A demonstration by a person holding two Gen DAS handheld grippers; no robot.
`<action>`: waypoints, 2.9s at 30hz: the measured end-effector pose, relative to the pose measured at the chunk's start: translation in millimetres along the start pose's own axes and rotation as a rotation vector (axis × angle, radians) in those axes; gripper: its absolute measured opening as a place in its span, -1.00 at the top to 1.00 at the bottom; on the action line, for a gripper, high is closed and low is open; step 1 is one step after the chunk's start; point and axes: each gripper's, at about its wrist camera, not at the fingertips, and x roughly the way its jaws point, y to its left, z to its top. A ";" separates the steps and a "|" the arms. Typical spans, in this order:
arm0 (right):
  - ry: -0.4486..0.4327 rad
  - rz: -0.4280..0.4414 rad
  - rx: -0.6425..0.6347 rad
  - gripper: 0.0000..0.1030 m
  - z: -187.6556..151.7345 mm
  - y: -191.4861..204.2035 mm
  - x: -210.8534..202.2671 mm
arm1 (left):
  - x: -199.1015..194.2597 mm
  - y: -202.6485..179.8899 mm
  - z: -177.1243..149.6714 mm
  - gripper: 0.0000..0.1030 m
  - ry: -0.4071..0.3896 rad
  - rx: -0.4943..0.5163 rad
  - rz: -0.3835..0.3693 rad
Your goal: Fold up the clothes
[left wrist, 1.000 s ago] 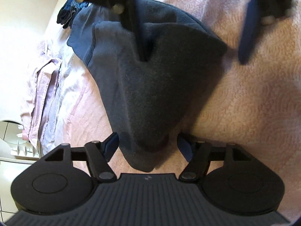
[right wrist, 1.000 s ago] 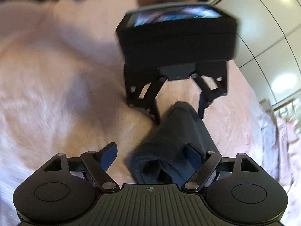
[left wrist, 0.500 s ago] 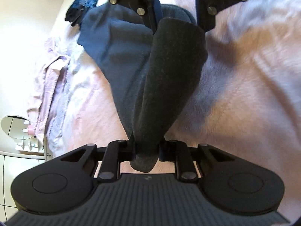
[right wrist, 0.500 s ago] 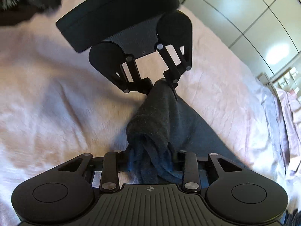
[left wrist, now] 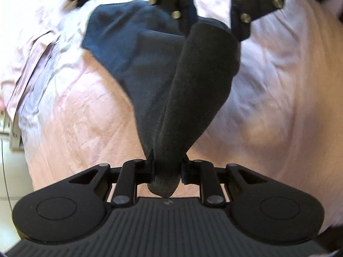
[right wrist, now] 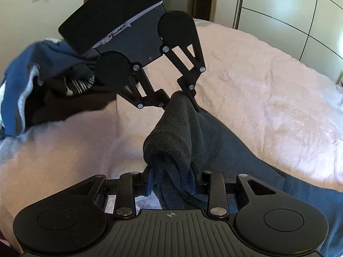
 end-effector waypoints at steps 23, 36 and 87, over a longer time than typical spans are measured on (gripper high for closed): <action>-0.295 0.175 1.209 0.29 -173.3 -438.8 -101.2 | 94.4 204.8 192.2 -0.06 -0.139 -0.478 0.042; -0.416 0.101 1.489 -0.44 -213.0 -445.6 -114.1 | 232.8 240.8 242.8 0.25 -0.053 -0.553 -0.095; -0.201 0.202 1.164 -0.55 -183.9 -295.8 -83.4 | 139.6 166.8 195.3 0.28 -0.248 -0.603 -0.181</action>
